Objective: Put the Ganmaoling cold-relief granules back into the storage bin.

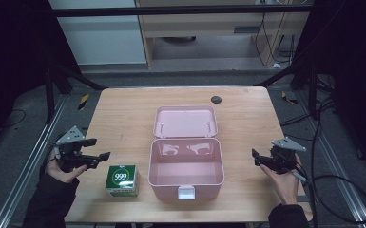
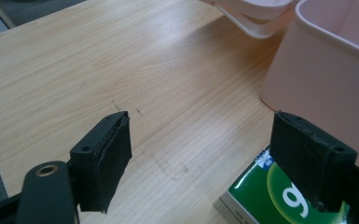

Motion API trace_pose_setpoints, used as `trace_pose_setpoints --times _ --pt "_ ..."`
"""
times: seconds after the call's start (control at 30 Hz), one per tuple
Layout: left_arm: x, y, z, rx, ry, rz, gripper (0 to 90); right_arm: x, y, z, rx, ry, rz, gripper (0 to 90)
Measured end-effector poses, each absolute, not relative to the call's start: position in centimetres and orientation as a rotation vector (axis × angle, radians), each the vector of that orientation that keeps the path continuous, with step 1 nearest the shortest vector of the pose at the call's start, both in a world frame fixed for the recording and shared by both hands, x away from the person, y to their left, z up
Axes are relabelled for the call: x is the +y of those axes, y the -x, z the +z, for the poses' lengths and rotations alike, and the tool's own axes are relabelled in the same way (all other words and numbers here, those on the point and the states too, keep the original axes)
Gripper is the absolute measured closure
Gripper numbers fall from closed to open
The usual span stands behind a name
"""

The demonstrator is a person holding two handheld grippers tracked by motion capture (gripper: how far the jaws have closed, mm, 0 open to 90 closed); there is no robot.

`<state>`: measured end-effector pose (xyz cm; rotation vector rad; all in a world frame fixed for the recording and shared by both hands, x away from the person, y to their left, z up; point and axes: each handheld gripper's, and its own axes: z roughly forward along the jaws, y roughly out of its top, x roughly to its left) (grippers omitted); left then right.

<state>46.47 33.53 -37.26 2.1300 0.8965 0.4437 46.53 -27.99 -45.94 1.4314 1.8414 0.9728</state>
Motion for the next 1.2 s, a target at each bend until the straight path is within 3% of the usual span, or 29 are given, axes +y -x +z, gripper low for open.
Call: trace_pose_setpoints --times 0.6,1.2 --pt "31.1 -46.4 -34.7 0.646 -2.364 0.367 17.4 -28.5 -46.1 -46.0 1.836 -1.428 0.97 10.1" --pt "29.0 -46.2 -35.6 0.494 -2.544 0.294 16.0 -28.4 -46.1 -46.0 1.847 -1.429 0.967 9.4"
